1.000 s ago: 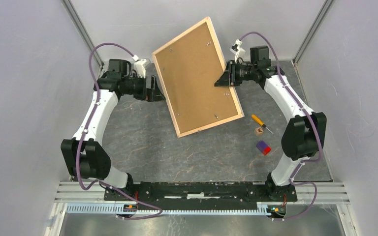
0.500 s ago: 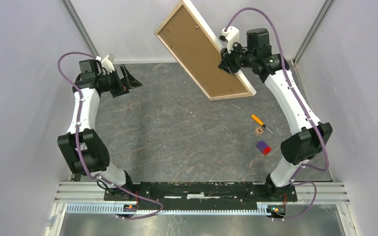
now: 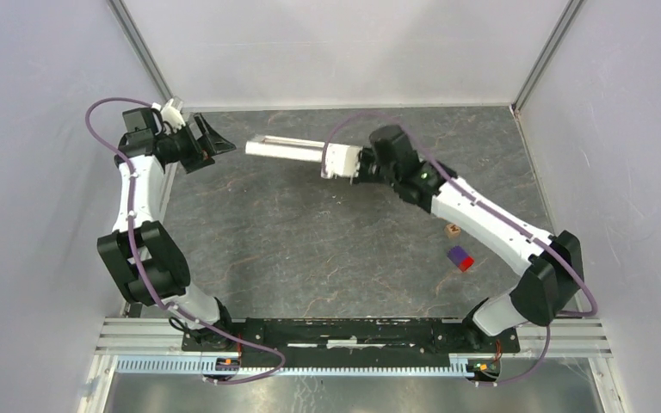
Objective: Take the photo out of the frame
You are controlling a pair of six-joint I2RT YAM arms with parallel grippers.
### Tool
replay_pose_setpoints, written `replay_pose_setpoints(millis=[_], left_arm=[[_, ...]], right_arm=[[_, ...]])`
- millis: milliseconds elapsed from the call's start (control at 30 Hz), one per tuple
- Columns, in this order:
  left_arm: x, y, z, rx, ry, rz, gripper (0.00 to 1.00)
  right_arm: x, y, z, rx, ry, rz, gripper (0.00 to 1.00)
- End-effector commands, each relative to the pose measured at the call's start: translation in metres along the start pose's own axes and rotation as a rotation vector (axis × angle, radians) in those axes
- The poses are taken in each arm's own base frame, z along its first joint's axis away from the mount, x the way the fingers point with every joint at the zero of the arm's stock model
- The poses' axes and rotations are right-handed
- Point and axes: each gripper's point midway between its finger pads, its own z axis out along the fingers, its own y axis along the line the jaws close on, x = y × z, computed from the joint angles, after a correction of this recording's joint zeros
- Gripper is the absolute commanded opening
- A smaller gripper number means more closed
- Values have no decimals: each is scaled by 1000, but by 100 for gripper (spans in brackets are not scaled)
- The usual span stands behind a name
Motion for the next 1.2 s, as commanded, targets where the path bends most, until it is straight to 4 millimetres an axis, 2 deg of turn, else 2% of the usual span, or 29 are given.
replay_pose_setpoints(millis=[0,133,233,400,467,600,767,900,1033,1167], left_arm=[[-15,-1,-7,29,-36,-19,100],[-16,6,-9,23,-36,-26,100],[-14,10,-11,14,-33,-26,100],[-11,16,-14,1,-27,-17,100],[-8,17,-14,-2,-24,-17,100],[-3,21,-15,-16,-12,-10,100],[9,24,-16,-24,8,-6,100],[18,27,-15,-32,28,-6,100],[21,28,-15,-34,33,-2,100],[25,30,-16,-38,37,-3,100]], right_arm=[[-45,-45,-31,345,-154,-126,0],[-35,2,-18,371,-151,-214,0],[-29,29,-13,390,-163,-249,0],[-11,78,-2,375,-179,-281,0],[2,98,-1,391,-182,-301,0],[18,121,-5,454,-201,-305,0],[33,148,0,449,-191,-315,0],[43,171,13,382,-177,-338,18],[51,191,22,313,-163,-371,26],[55,209,31,226,-144,-383,42]])
